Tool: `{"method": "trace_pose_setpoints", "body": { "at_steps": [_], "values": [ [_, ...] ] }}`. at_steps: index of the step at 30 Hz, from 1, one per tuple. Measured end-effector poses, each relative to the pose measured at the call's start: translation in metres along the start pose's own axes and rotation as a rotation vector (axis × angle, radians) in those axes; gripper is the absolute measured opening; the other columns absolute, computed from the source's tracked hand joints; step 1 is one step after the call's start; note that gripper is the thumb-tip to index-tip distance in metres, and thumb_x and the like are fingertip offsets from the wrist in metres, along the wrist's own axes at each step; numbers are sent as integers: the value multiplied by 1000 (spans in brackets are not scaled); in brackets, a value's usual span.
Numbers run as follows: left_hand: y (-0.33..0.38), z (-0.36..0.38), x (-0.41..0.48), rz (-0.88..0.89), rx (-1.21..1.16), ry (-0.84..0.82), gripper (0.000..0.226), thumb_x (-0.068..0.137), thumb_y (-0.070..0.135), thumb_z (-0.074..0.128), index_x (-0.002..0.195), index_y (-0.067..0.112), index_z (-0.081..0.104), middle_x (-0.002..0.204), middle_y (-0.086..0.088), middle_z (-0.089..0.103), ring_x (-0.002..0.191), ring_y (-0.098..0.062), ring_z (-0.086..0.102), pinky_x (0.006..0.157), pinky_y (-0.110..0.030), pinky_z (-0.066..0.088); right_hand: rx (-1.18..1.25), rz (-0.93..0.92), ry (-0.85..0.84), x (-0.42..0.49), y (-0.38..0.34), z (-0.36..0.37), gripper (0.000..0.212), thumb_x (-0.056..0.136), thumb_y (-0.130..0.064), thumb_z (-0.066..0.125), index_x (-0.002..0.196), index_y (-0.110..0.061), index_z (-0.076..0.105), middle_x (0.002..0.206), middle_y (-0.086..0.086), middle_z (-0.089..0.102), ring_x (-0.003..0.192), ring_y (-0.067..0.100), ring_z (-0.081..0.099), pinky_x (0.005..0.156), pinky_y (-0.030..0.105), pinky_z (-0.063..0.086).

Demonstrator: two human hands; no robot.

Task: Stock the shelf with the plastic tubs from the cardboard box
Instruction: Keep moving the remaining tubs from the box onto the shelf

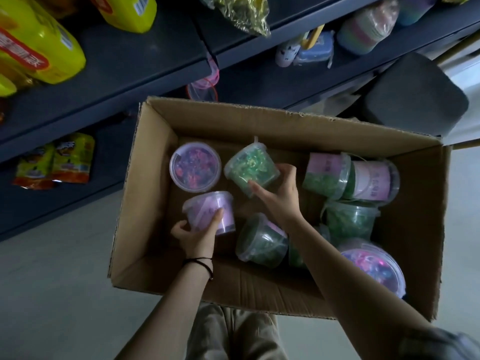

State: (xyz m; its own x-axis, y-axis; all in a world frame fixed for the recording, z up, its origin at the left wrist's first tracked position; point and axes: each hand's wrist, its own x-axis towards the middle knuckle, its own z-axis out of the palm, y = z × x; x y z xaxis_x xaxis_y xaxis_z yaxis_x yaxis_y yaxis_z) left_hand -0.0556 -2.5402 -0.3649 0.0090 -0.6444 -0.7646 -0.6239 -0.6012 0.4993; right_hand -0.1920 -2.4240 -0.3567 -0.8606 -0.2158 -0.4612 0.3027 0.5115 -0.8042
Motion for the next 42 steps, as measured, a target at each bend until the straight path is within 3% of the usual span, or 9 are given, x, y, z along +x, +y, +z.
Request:
{"method": "trace_pose_setpoints", "body": {
  "at_steps": [7,10,14,20,23,25,28,33,42],
  "values": [
    [4,-2,14,94,310,-5,93,60,54,82,133,13,42,132,-15,52,117,-31,53,95,-32,44,-342,-31,-129,15,17,12,107,54,-37,90,138,-13,29,132,9,51,118,30,51,96,43,45],
    [5,-10,21,114,441,-124,86,59,57,82,121,3,58,120,-15,63,111,-29,59,95,-37,48,-377,-20,-248,20,9,20,132,48,-43,87,149,-30,4,149,11,35,132,31,40,106,48,39],
    [14,-18,17,40,333,-175,72,57,50,87,109,5,64,104,-12,69,96,-26,66,81,-29,53,-345,16,-257,19,-5,24,137,34,-58,79,147,-38,5,144,9,40,127,28,45,102,47,44],
    [49,-31,-30,282,151,-182,37,64,48,80,88,32,58,90,21,61,85,-3,61,68,-4,38,-115,-40,-160,-10,-42,-4,127,50,-29,93,149,-32,13,134,0,52,118,20,55,94,45,50],
    [71,-50,-70,437,108,-209,27,80,31,72,102,22,60,104,1,63,102,-21,58,83,-32,47,-19,-155,-112,-32,-88,-26,123,51,-23,93,146,-39,18,125,-19,52,117,6,53,96,33,50],
    [90,-66,-98,459,-83,-170,39,79,37,68,109,12,67,109,-7,66,111,-32,53,95,-48,41,28,-235,-113,-48,-128,-42,115,51,-28,92,137,-56,21,119,-32,52,114,-3,53,92,24,48],
    [132,-85,-152,509,-230,-201,63,54,70,75,107,41,62,106,25,66,104,5,58,94,-24,44,101,-340,-119,-75,-195,-66,107,52,-36,90,136,-49,26,119,-28,54,114,-1,56,93,26,50],
    [217,-133,-234,738,-430,-234,74,49,56,76,110,17,60,113,-6,66,103,-14,64,80,-21,50,118,-495,-76,-121,-313,-98,87,54,-40,89,126,-28,42,116,-14,59,110,6,59,88,28,51],
    [317,-257,-362,1175,-671,-244,63,60,45,83,115,27,59,114,6,68,104,-11,65,78,-18,52,216,-789,-95,-230,-481,-125,67,57,-35,91,109,-35,48,104,-31,58,96,-10,58,70,10,50]
  ]
}}
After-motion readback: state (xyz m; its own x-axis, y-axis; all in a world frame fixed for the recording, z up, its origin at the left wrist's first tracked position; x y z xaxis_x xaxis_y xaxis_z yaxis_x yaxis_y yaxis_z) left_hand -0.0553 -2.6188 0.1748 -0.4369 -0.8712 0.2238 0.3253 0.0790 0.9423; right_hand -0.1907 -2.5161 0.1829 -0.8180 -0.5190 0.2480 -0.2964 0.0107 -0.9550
